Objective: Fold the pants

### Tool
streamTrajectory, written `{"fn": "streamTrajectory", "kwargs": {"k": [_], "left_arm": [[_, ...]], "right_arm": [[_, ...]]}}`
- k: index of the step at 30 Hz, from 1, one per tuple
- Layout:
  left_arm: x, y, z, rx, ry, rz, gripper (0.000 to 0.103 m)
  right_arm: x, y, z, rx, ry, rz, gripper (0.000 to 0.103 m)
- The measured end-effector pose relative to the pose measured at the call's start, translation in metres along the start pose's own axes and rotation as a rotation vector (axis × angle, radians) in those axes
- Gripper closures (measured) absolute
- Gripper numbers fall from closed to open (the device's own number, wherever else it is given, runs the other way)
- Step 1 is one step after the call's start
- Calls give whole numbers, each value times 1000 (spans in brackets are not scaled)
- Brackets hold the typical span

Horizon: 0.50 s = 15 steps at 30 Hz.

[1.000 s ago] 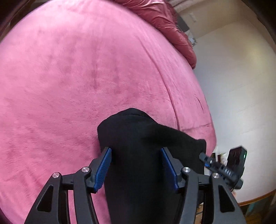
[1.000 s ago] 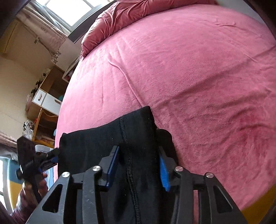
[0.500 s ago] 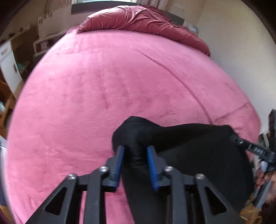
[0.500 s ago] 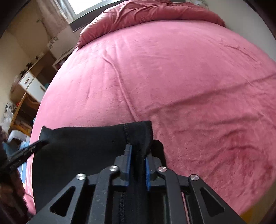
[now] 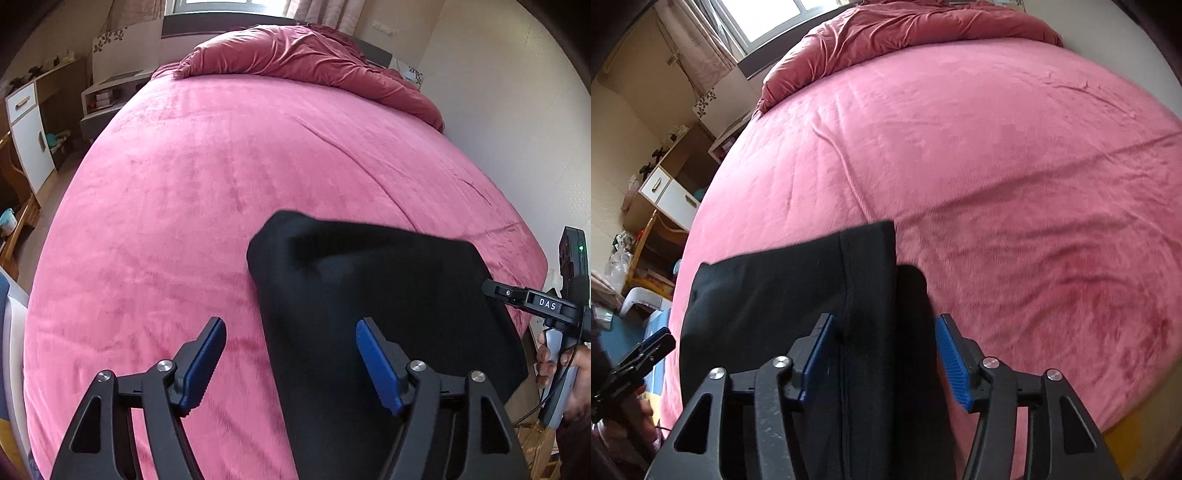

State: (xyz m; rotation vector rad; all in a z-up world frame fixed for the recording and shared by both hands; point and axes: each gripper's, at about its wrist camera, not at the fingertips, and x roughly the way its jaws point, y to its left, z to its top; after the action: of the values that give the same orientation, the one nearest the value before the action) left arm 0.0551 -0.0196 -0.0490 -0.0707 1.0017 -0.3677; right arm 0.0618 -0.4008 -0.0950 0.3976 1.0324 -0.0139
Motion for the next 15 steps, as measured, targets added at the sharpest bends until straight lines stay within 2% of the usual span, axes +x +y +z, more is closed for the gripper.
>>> {"fn": "streamTrajectory", "kwargs": {"k": [3,7,9,15], "left_arm": [[-3,3,-10,-3,12,-9,28],[3,3,-17,-18,20,-34,20],[4,2,-20,-26,25,-53,20],[11,5,-32,-61,55,-171,16]], "right_arm": [[1,0,-8,12,27,22,38],[3,-1,-15,30,58,82,29],[5,-1,-16,23,69,90,24],[19,-11,-17,20,131,115,20]]}}
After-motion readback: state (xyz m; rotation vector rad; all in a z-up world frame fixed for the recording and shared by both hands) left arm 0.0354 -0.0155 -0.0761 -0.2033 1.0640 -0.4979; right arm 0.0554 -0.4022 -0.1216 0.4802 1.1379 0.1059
